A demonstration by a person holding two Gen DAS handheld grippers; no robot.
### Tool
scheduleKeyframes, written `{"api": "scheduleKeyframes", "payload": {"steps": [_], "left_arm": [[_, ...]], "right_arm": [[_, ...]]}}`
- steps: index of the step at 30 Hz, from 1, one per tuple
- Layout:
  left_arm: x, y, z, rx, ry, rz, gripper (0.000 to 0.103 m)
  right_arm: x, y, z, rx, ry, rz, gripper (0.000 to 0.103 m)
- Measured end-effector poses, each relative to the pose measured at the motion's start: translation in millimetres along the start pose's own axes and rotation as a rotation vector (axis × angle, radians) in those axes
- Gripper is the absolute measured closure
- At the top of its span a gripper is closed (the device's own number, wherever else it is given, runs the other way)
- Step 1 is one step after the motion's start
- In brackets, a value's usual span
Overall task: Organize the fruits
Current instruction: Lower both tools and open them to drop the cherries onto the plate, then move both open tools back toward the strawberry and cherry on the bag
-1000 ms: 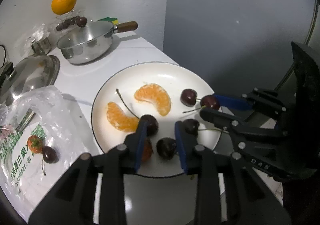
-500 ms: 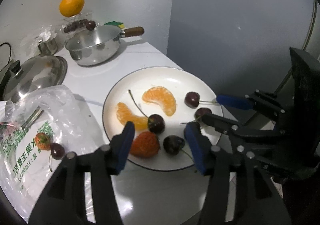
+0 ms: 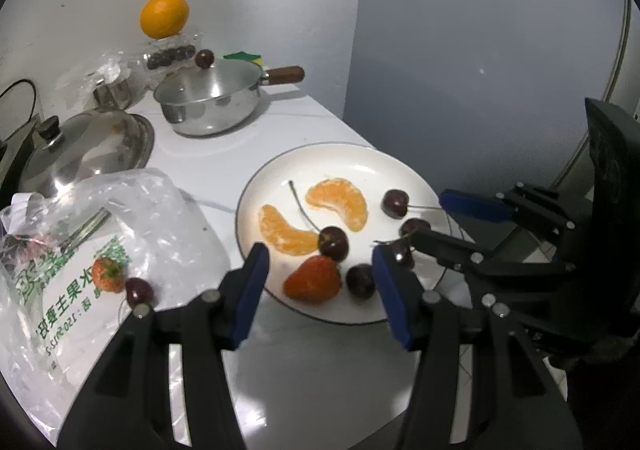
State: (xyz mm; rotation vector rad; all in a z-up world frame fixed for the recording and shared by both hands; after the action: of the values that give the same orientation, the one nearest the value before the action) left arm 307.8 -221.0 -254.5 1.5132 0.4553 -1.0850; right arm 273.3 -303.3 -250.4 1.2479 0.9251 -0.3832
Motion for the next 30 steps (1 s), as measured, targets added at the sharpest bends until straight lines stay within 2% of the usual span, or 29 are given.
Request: {"api": "scheduleKeyframes", "payload": {"steps": [9,10,11,12,30], "left_arm": [[-17,-7,-19,-0.025,0.008,0.027,0.046],[-19,-8,-22,-0.029,0.009,0.029,0.045],[-21,-9,-24,-0.034,0.008,0.031,0.037],[-23,-9,-27,-0.041,0.006,0.036,0.034],[-43,-28,-80,-0.095,0.021,0.055,0.034]], "right_arm": [[-6,9,-19,-0.027,-0.005,0.007,0.059],[-6,9,-21,-0.029,-0.005,0.007,0.059],[-6,10,-23,-0.032,-0.005,0.007,0.059],[-7,12,-26,-0.036,-0.005,0.008,0.059],[-2,35,-79,-0.095,0.004,0.01,0.059]]}}
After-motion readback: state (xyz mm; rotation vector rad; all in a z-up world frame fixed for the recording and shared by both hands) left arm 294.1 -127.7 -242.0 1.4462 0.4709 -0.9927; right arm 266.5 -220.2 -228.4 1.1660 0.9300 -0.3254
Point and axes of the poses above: each gripper's, at about its wrist camera, not at the fingertips, and x roughly the way its jaws point, z to its right, y to its top, the point moved 10 cm from there along x, roughly the way its jaws point, and after that the axes turned 9 degrees about -z, right-handed, at the moved point
